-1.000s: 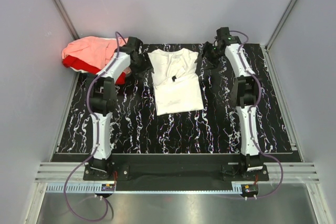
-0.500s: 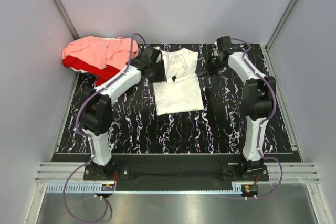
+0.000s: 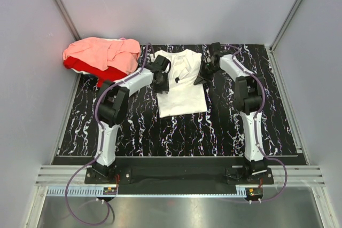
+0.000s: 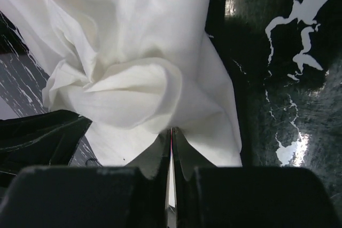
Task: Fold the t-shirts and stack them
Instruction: Fold the tshirt
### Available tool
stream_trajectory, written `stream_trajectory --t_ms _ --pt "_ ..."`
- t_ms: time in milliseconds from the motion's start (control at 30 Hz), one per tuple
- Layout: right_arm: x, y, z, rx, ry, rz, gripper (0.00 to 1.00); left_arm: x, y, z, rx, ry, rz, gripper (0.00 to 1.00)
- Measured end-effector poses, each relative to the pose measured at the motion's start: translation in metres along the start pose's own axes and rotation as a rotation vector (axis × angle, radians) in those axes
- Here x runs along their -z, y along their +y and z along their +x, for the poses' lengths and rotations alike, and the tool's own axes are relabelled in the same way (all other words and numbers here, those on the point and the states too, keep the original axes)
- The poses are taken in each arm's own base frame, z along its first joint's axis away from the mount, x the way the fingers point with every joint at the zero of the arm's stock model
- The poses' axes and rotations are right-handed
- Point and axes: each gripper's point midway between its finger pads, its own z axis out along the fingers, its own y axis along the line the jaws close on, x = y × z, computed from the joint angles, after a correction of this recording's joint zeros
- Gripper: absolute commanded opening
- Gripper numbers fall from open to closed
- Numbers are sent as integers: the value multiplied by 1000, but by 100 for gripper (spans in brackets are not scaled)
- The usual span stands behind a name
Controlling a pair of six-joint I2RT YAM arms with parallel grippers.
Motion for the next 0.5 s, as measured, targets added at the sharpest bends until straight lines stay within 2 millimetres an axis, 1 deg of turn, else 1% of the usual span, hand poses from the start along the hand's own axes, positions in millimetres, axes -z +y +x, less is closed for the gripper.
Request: stream_trajectory --t_ms 167,233,300,333,367,400,467,500 --pt "-9 2 -18 12 -18 13 9 -5 2 -17 -9 -24 -10 37" --pt "-13 3 -29 15 -29 15 9 -7 6 -22 -6 -23 -17 37" --pt "-19 5 -41 20 -46 14 12 -9 14 -34 3 -30 -25 36" --pt "-23 5 -49 21 -56 12 16 -10 19 -43 13 -34 -30 33" --pt "-27 6 -56 20 -68 5 26 -12 24 -55 26 -50 -32 33" --pt "-29 7 -63 17 -80 -4 35 -13 29 -66 37 -64 -30 35" --pt "-29 9 -73 10 -96 -30 48 -13 42 -79 55 -86 -37 51" --pt "-28 6 -73 3 -93 -31 56 -10 50 -84 65 -97 -41 55"
